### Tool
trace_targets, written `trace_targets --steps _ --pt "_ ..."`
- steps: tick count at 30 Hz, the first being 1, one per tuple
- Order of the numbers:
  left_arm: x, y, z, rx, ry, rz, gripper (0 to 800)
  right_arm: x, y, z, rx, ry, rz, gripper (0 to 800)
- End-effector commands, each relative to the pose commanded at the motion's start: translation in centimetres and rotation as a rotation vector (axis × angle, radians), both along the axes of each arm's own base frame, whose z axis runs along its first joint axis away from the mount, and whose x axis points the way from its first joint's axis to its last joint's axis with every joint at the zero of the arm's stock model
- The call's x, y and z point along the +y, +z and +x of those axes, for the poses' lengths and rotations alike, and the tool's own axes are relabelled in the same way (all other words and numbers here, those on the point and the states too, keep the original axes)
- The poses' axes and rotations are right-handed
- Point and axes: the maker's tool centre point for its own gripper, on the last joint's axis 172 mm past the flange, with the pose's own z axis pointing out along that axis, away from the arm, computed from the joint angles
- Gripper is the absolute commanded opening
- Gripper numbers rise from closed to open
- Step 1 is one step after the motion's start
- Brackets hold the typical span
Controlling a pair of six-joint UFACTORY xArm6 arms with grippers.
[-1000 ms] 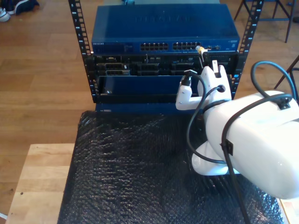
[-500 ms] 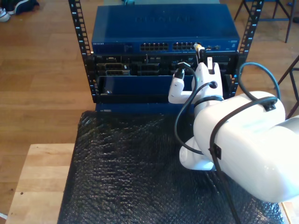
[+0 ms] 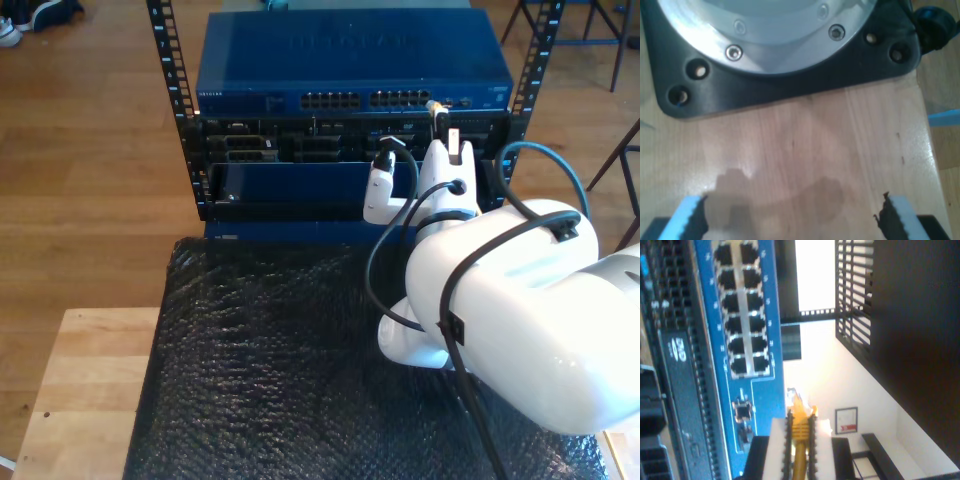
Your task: Grab the cable and plug it in
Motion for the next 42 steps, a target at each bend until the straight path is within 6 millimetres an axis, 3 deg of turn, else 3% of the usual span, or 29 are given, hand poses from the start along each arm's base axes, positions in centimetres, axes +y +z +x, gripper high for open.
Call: trace_targets --steps 18,22,42 --pt "0.0 0.0 0.0 0.000 0.000 0.000 800 -0.2 1.4 1.0 -0.027 -0.019 0.031 0" --pt "0.0 0.0 0.0 0.000 0.000 0.000 800 0.5 1.1 0.8 -0.022 -0.009 0.029 0" --pt "0.0 0.0 0.0 0.000 0.000 0.000 800 0.3 -0.5 1.5 0.022 -0.061 0.046 0"
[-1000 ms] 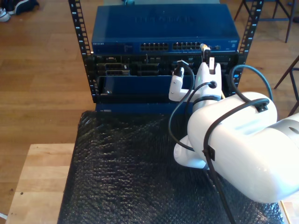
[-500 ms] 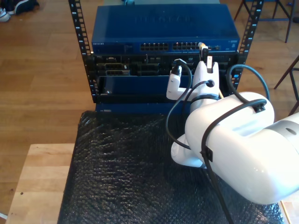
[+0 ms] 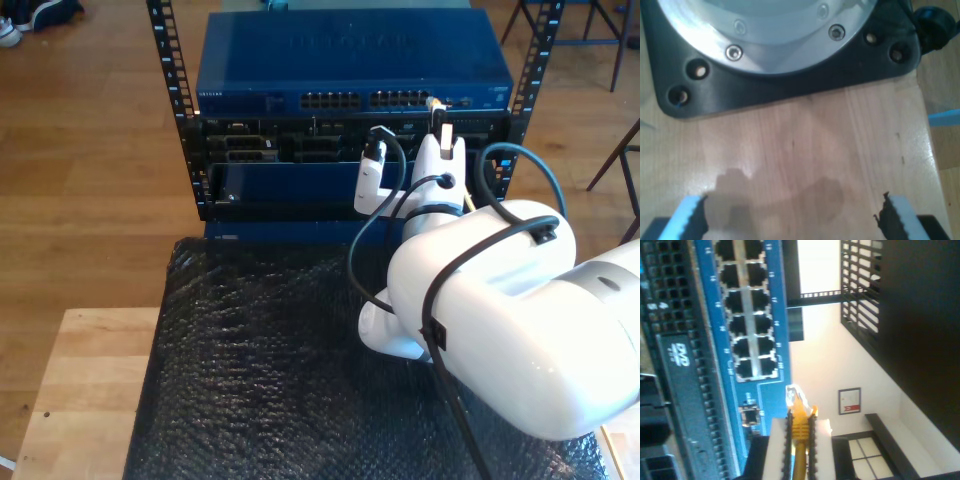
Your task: Grab the cable and plug it in
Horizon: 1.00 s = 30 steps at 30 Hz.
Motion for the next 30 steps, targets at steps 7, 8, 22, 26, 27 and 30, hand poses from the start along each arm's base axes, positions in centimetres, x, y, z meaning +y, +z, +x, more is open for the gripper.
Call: trace_targets --steps 7,8,22,26,27,30 --pt "0.0 0.0 0.0 0.000 0.000 0.000 800 0.3 0.2 0.6 -0.013 -0.001 0.009 0" --pt "0.0 0.0 0.0 0.000 0.000 0.000 800 0.3 0.2 0.6 -0.014 -0.001 0.009 0" --pt "0.0 0.0 0.0 0.000 0.000 0.000 800 0.1 -0.2 0.7 -0.008 -0.009 0.012 0" --pt "0.0 0.0 0.0 0.000 0.000 0.000 800 0.1 -0.3 1.0 -0.004 -0.010 0.019 0" --pt "0.0 0.0 0.0 0.000 0.000 0.000 800 0.2 -0.3 1.1 -0.004 -0.010 0.019 0" --pt "0.0 0.0 0.0 0.000 0.000 0.000 800 0.2 -0.3 1.2 -0.005 -0.010 0.020 0"
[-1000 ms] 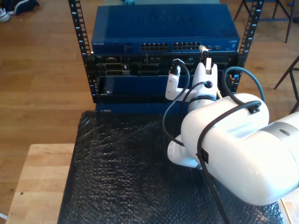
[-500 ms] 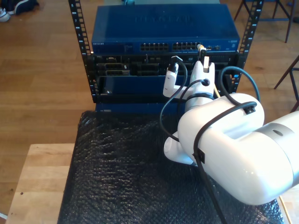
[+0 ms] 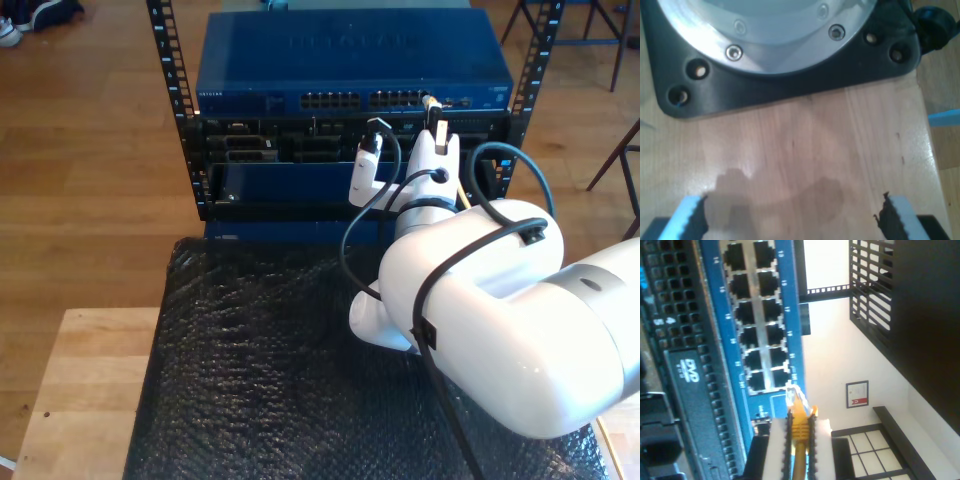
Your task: Grab the cable and plug it in
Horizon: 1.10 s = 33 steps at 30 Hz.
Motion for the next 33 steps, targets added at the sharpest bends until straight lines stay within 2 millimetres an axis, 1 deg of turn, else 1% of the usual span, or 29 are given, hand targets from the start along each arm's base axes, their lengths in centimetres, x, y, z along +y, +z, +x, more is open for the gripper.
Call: trace_targets --steps 5,12,15,18,33 --pt "0.0 0.0 0.0 0.000 0.000 0.000 800 0.0 -0.4 0.1 0.012 0.001 0.001 0" --pt "0.0 0.0 0.0 0.000 0.000 0.000 800 0.2 -0.4 0.7 0.001 0.000 0.008 0" --pt "0.0 0.0 0.0 0.000 0.000 0.000 800 0.4 -0.1 1.0 -0.008 0.002 0.013 0" --pt "0.0 0.0 0.0 0.000 0.000 0.000 800 0.4 -0.6 1.3 0.004 0.002 0.015 0" --pt "0.0 0.0 0.0 0.000 0.000 0.000 800 0.3 -0.4 1.3 -0.001 0.001 0.019 0"
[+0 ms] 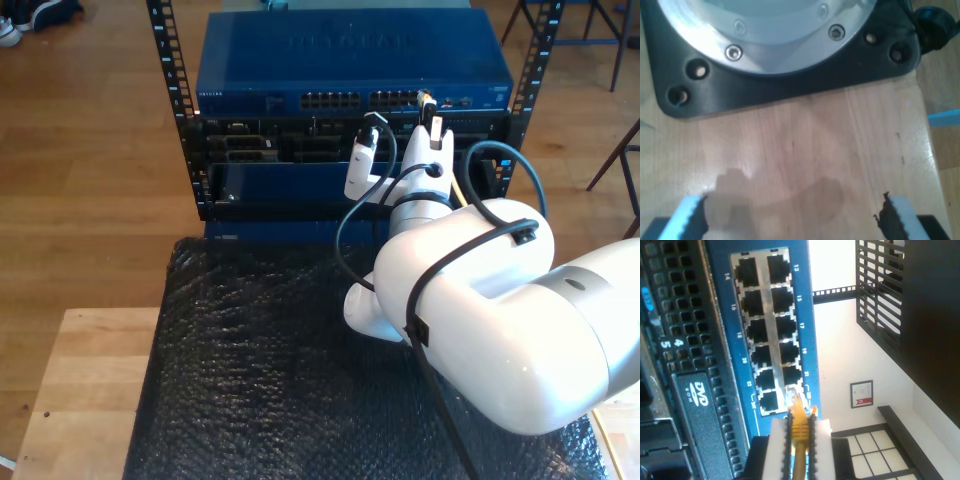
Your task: Grab the cable and plug it in
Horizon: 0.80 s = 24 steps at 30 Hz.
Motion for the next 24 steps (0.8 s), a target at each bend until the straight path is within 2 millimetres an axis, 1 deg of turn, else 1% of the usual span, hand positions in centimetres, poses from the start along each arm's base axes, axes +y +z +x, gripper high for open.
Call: trace_targets --steps 8,15,24 --pt "0.00 0.00 0.00 0.000 0.000 0.000 800 -0.44 -0.01 -0.11 0.000 -0.014 0.007 0" --pt "0.00 0.00 0.00 0.000 0.000 0.000 800 -0.30 0.42 0.01 -0.009 -0.014 0.013 0" --pt "0.00 0.00 0.00 0.000 0.000 0.000 800 -0.28 0.31 -0.03 -0.006 -0.013 0.009 0"
